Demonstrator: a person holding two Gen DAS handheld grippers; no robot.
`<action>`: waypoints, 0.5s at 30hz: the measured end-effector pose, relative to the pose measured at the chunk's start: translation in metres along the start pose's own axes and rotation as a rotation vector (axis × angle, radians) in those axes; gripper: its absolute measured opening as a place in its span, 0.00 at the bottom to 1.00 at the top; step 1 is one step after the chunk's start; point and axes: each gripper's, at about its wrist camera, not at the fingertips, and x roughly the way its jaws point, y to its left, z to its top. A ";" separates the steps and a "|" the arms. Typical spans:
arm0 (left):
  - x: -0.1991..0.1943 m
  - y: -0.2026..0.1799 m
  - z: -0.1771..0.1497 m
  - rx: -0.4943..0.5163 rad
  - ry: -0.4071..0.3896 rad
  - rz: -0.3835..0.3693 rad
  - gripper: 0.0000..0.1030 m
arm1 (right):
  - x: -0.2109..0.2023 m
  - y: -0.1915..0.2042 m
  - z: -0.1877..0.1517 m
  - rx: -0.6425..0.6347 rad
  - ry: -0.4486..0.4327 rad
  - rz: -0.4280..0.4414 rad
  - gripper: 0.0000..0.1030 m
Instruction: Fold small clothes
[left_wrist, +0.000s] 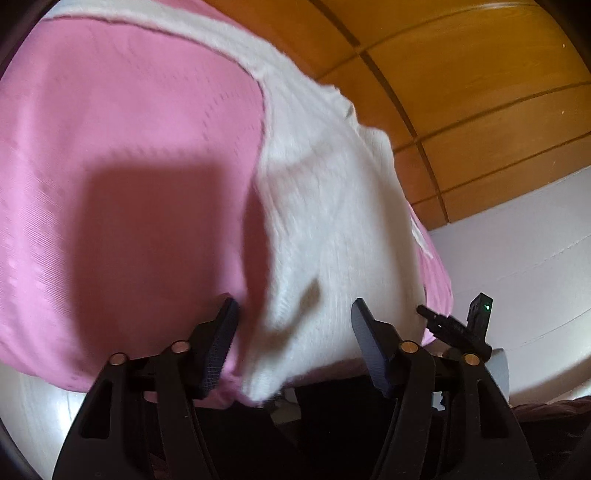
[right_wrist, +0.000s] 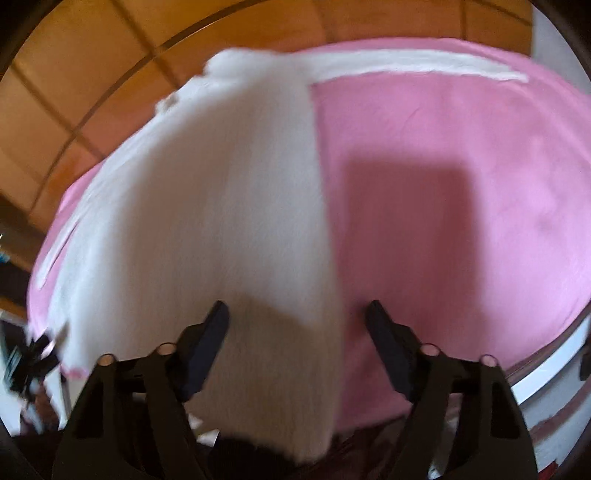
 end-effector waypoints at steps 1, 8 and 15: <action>0.004 -0.003 -0.003 -0.002 0.019 -0.007 0.24 | 0.000 0.009 -0.006 -0.032 0.013 0.011 0.56; -0.020 -0.031 0.000 0.092 -0.068 -0.064 0.04 | -0.048 0.043 0.005 -0.141 -0.086 0.116 0.09; -0.032 -0.021 -0.028 0.075 -0.016 -0.054 0.04 | -0.094 0.021 0.000 -0.163 -0.121 0.134 0.09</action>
